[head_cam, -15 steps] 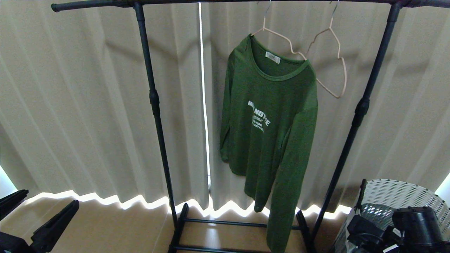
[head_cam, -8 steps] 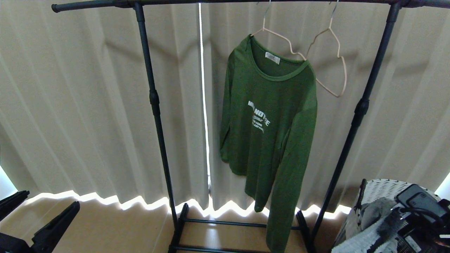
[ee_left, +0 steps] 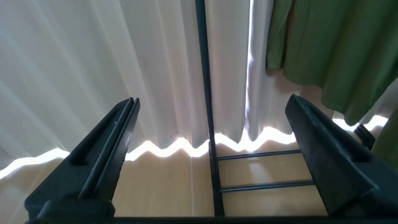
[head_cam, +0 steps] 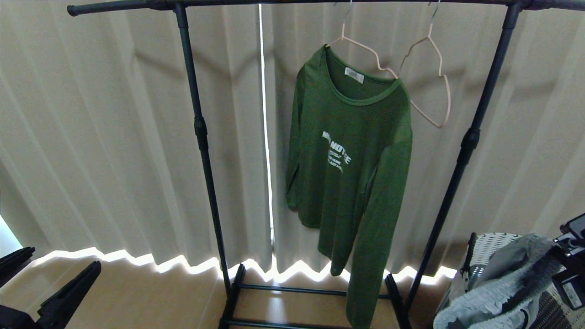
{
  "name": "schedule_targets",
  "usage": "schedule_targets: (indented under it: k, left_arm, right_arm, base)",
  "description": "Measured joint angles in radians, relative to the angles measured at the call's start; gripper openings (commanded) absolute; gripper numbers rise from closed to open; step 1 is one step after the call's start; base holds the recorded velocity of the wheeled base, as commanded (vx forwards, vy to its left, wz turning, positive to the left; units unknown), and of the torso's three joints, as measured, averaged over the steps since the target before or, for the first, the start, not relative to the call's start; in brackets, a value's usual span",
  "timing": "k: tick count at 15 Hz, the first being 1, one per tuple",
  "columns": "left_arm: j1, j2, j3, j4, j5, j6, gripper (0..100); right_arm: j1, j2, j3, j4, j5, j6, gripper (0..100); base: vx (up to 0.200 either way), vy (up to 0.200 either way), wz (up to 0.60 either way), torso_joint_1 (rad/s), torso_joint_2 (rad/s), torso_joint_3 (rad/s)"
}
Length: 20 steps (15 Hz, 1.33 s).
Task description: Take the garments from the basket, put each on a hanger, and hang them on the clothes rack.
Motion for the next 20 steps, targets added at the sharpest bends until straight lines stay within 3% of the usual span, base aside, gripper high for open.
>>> schedule_targets:
  k: [1, 3, 5, 9, 15, 20]
  left_arm:
    - [0.000, 0.000, 0.000, 0.000, 0.000, 0.000, 100]
    - [-0.003, 0.001, 0.005, 0.001, 0.000, 0.001, 100]
    - [-0.009, 0.002, 0.007, 0.001, 0.000, 0.001, 100]
    - [-0.010, 0.002, 0.011, 0.001, 0.000, 0.001, 100]
    - [-0.015, -0.006, 0.027, 0.000, 0.000, 0.002, 100]
    - [-0.120, -0.011, 0.053, 0.000, 0.000, 0.002, 100]
  right_arm:
    - [-0.001, -0.033, -0.051, 0.134, 0.013, 0.049, 0]
    - [-0.001, -0.085, -0.138, 0.333, 0.109, 0.176, 0]
    - [0.000, -0.108, -0.182, 0.351, 0.143, 0.250, 0]
    - [0.008, -0.119, -0.201, 0.348, 0.175, 0.260, 0]
    - [0.010, -0.118, -0.201, 0.344, 0.199, 0.260, 0]
    - [0.010, -0.086, -0.193, 0.346, 0.201, 0.259, 0]
  base:
    - [0.000, 0.000, 0.00, 0.000, 0.00, 0.000]
    - [0.000, 0.000, 0.00, 0.000, 0.00, 0.000]
    - [0.000, 0.000, 0.00, 0.000, 0.00, 0.000]
    - [0.000, 0.000, 0.00, 0.000, 0.00, 0.000]
    - [-0.200, 0.000, 0.00, 0.002, 0.00, 0.002]
    - [-0.080, 0.000, 0.00, 0.001, 0.00, 0.000]
